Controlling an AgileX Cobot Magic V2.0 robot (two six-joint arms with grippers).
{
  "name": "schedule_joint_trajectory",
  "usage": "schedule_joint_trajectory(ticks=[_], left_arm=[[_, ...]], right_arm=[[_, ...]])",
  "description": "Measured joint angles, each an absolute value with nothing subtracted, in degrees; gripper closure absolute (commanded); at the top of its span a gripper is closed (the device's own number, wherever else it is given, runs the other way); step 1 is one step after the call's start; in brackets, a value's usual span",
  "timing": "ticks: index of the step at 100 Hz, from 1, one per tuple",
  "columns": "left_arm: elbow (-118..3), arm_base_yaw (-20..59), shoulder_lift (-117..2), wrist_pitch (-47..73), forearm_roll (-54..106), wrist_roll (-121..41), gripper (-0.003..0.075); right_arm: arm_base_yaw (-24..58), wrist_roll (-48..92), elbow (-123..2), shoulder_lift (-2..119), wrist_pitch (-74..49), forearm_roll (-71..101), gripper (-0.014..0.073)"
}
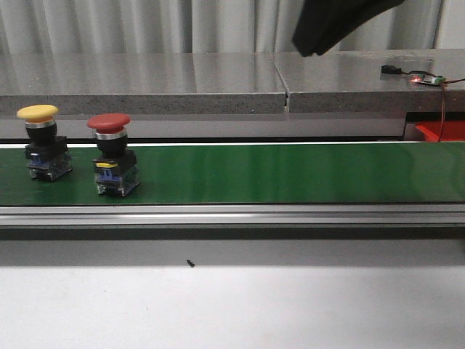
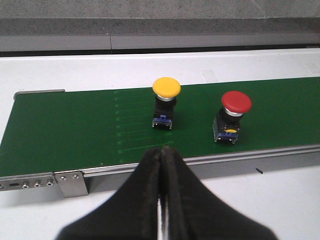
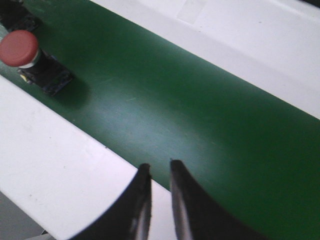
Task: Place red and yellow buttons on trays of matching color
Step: 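Lower the right gripper onto the red button on the belt and close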
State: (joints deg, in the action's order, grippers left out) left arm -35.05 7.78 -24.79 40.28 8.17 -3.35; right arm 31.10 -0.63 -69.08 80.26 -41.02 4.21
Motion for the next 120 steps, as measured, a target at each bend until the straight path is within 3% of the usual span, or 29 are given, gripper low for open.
schedule_joint_trajectory(ticks=[9, 16, 69, 120], left_arm=[[-35.05, 7.78, -24.79, 40.28, 8.17, -3.35, 0.0739], [-35.05, 7.78, -24.79, 40.28, 8.17, -3.35, 0.0739], [-35.05, 7.78, -24.79, 40.28, 8.17, -3.35, 0.0739], [-35.05, 7.78, -24.79, 40.28, 8.17, -3.35, 0.0739]], right_arm=[[33.17, -0.63, -72.44, 83.13, -42.64, 4.21, 0.0011], [34.83, -0.63, -75.04, 85.56, -43.78, 4.21, -0.0038], [41.94, 2.06, -94.47, 104.18, -57.42, 4.11, -0.0040], [42.96, 3.05, -99.74, 113.30, -50.29, 3.78, -0.0010]])
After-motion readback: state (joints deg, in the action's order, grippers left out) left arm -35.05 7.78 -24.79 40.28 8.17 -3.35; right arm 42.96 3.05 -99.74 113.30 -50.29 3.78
